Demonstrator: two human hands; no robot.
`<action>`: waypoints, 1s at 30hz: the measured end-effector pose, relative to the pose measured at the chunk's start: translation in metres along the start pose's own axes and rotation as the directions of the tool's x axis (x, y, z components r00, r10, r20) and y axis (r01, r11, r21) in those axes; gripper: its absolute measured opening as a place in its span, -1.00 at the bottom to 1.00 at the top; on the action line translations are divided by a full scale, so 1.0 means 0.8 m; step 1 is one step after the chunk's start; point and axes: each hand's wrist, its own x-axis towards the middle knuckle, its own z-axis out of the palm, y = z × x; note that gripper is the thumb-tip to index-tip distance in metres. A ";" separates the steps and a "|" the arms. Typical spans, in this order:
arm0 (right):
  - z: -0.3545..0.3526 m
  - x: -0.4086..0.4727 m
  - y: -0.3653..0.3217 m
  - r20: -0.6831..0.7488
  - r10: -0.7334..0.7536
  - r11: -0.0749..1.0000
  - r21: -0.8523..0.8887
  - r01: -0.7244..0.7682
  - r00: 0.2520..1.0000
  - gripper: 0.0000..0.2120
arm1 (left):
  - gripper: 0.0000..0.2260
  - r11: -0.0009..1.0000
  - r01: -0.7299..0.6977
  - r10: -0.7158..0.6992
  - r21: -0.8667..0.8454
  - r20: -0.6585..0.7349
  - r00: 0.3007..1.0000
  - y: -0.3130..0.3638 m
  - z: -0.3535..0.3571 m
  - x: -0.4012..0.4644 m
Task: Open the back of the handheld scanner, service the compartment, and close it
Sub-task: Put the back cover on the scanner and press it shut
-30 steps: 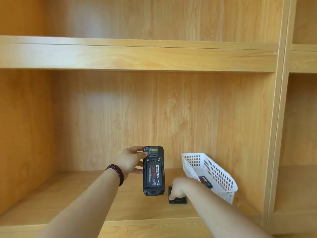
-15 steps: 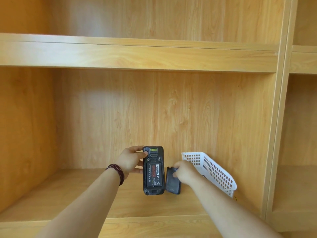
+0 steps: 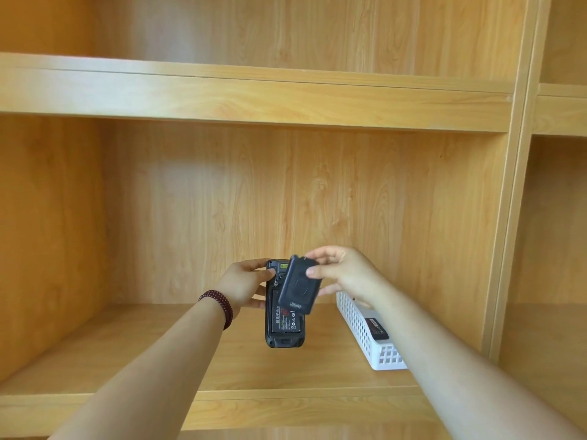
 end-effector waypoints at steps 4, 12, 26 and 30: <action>0.017 -0.001 0.024 0.057 0.010 0.997 -0.076 -0.006 0.998 -0.74 | -0.74 1.000 0.007 -0.007 0.000 0.001 1.000 0.003 0.005 -0.004; 0.028 -0.003 0.035 0.061 -0.049 0.987 -0.147 0.058 0.997 -0.74 | -0.77 0.999 0.018 -0.018 0.029 -0.003 1.000 -0.001 0.010 -0.001; 0.031 -0.002 0.041 0.058 -0.089 0.945 -0.311 0.103 0.994 -0.80 | -0.70 1.000 0.005 -0.005 0.013 0.005 1.000 0.001 0.014 -0.002; 0.028 -0.003 0.038 0.062 -0.103 0.920 -0.373 0.119 0.993 -0.77 | -0.68 1.000 -0.010 0.010 0.019 0.002 1.000 0.003 0.017 -0.003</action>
